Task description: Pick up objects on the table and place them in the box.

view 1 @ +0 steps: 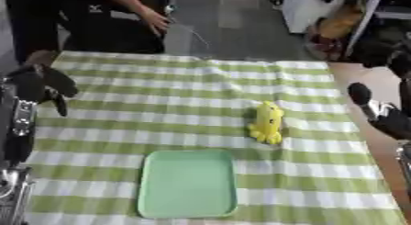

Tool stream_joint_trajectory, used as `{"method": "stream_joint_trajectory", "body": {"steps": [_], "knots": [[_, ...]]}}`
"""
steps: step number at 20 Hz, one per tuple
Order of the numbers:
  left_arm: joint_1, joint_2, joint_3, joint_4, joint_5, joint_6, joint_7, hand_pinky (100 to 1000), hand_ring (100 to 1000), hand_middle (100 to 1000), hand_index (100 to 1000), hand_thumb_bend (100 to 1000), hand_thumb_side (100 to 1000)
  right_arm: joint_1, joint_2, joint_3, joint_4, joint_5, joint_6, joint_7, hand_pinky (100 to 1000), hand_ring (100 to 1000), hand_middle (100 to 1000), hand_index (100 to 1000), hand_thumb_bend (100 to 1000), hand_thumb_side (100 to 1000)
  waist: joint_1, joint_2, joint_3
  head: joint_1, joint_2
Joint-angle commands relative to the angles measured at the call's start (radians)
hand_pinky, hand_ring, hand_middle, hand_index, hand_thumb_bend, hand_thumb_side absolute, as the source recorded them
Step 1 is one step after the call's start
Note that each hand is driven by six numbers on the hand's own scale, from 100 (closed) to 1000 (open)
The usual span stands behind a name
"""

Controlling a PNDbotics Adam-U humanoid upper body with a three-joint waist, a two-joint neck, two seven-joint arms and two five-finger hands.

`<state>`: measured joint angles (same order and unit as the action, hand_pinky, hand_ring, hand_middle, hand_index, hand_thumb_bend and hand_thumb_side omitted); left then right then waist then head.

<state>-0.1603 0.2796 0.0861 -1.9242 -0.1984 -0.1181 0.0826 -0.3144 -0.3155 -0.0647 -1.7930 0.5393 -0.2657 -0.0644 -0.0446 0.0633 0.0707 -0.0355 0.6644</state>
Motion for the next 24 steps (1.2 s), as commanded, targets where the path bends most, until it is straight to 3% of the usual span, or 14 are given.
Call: {"method": "stream_joint_trajectory", "body": {"steps": [1,5,10,13,18,24], "knots": [[-0.009,0.023,0.004,-0.018,0.0,-0.004,0.001,231,465,484,432,623,1000,-0.015,-0.025,-0.006,-0.018,0.013,0.0,0.026,646,691,769,810,693,787,0.004,-0.008,0.0,0.006,-0.01],[-0.009,0.023,0.003,-0.017,0.0,-0.004,0.0,231,465,484,432,623,1000,-0.045,-0.075,0.007,-0.004,0.027,-0.001,0.106,629,701,804,836,744,693,0.003,-0.01,0.003,0.008,-0.012],[-0.007,0.026,-0.003,-0.015,0.001,-0.005,-0.006,231,465,483,432,624,1000,-0.189,-0.236,0.09,0.088,0.021,-0.018,0.365,645,729,849,883,772,513,-0.001,-0.018,0.016,0.001,-0.009],[-0.006,0.026,-0.006,-0.015,0.003,-0.006,-0.009,230,464,484,431,625,999,-0.29,-0.299,0.148,0.179,0.008,-0.045,0.483,667,746,865,897,796,478,-0.003,-0.018,0.023,-0.007,-0.01],[-0.01,0.023,-0.01,-0.013,0.006,-0.007,-0.012,230,465,484,431,624,999,-0.408,-0.294,0.218,0.332,0.033,-0.102,0.58,683,758,875,903,778,450,-0.005,-0.012,0.034,-0.016,-0.011],[-0.016,0.021,-0.012,-0.013,0.008,-0.008,-0.014,230,465,484,431,623,999,-0.466,-0.246,0.248,0.446,0.081,-0.154,0.606,684,757,876,900,781,437,-0.005,-0.008,0.04,-0.019,-0.012]]}}
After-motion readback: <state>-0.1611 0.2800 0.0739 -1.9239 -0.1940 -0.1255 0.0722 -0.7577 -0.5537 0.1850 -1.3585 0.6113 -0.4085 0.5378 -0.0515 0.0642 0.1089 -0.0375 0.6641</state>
